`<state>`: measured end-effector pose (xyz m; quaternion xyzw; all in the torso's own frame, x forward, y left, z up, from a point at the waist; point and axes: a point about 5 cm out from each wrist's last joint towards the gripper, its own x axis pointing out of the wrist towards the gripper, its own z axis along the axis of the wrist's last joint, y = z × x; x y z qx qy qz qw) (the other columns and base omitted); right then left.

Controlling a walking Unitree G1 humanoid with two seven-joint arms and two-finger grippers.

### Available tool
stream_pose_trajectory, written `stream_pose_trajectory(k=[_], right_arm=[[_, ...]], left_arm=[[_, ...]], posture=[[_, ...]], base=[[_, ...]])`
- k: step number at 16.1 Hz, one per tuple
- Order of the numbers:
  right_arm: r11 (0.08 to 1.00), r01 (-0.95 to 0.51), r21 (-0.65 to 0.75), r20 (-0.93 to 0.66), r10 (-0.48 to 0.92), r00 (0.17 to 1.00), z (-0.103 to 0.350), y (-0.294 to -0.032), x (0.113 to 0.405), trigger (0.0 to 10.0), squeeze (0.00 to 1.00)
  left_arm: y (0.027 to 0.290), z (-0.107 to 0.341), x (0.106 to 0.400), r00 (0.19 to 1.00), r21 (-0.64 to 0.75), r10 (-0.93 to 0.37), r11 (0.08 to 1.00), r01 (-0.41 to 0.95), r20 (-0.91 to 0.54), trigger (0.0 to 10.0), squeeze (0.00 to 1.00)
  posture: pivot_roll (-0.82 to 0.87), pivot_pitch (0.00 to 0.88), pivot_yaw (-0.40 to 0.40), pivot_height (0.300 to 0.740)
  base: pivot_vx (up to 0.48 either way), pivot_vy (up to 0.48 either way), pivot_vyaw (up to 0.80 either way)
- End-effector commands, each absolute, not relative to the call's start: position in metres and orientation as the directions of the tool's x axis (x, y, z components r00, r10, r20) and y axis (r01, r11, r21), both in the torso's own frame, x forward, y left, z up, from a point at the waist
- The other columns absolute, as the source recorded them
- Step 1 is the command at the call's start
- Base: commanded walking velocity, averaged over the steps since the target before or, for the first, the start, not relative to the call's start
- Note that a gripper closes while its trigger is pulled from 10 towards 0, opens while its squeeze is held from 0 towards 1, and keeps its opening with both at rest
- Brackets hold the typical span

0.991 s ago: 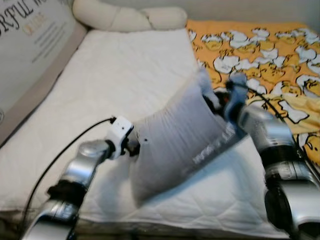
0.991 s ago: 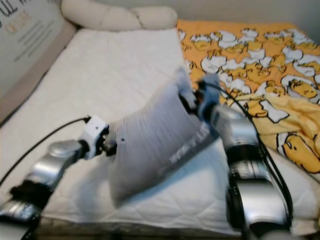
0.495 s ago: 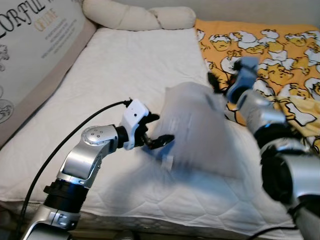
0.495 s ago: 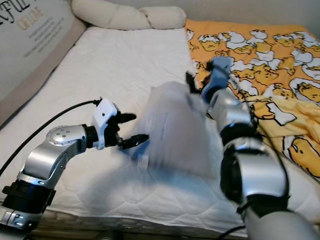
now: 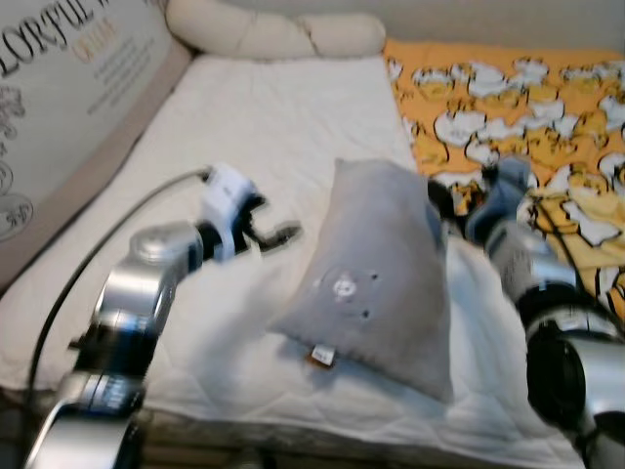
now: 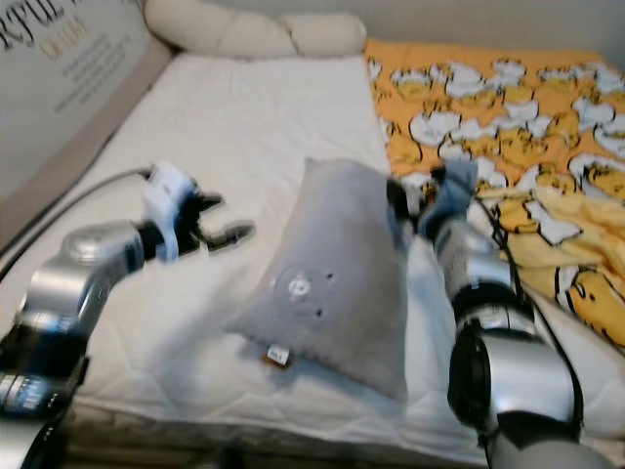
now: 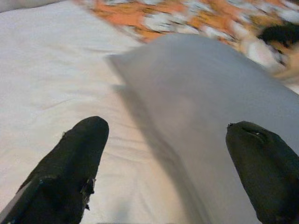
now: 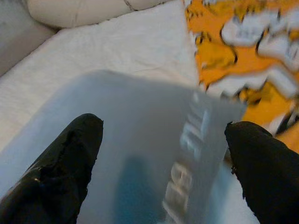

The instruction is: Clean up the room

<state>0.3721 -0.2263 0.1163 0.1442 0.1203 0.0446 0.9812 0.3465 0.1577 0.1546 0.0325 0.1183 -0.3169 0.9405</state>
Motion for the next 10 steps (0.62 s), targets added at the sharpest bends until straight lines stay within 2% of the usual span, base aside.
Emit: stream_pose_trajectory(k=[1, 5, 7, 8, 10], right_arm=[[0.895, -0.046, 0.445, -0.214, 0.156, 0.964, 0.106, -0.226, 0.365, 10.0, 1.00], [0.819, 0.008, 0.574, -0.258, 0.172, 0.951, 0.074, -0.236, 0.341, 10.0, 1.00], [0.691, 0.011, 0.723, -0.279, 0.277, 0.919, 0.042, -0.237, 0.310, 10.0, 1.00], [0.654, 0.042, 0.755, -0.288, 0.274, 0.918, 0.033, -0.241, 0.300, 10.0, 1.00], [0.644, 0.098, 0.758, -0.322, 0.239, 0.916, 0.024, -0.248, 0.290, 10.0, 1.00]], left_arm=[[0.164, 0.132, 0.355, 0.833, -0.063, -0.485, 0.871, 0.487, -0.266, 10.0, 1.00], [0.151, 0.121, 0.362, 0.841, -0.194, -0.488, 0.871, 0.452, -0.234, 10.0, 1.00], [0.127, 0.103, 0.359, 0.773, -0.333, -0.585, 0.799, 0.500, -0.244, 10.0, 1.00], [0.119, 0.096, 0.356, 0.749, -0.381, -0.616, 0.771, 0.510, -0.243, 10.0, 1.00], [0.110, 0.089, 0.354, 0.730, -0.437, -0.640, 0.742, 0.508, -0.240, 10.0, 1.00]], posture=[[-0.09, 0.000, 0.050, 0.740], [-0.11, 0.000, 0.052, 0.740], [-0.12, 0.000, 0.054, 0.740], [-0.12, 0.000, 0.058, 0.740], [-0.13, 0.000, 0.062, 0.740]], base=[[0.000, 0.000, 0.00], [0.000, 0.000, 0.00], [0.000, 0.000, 0.00], [0.000, 0.000, 0.00], [0.000, 0.000, 0.00]])
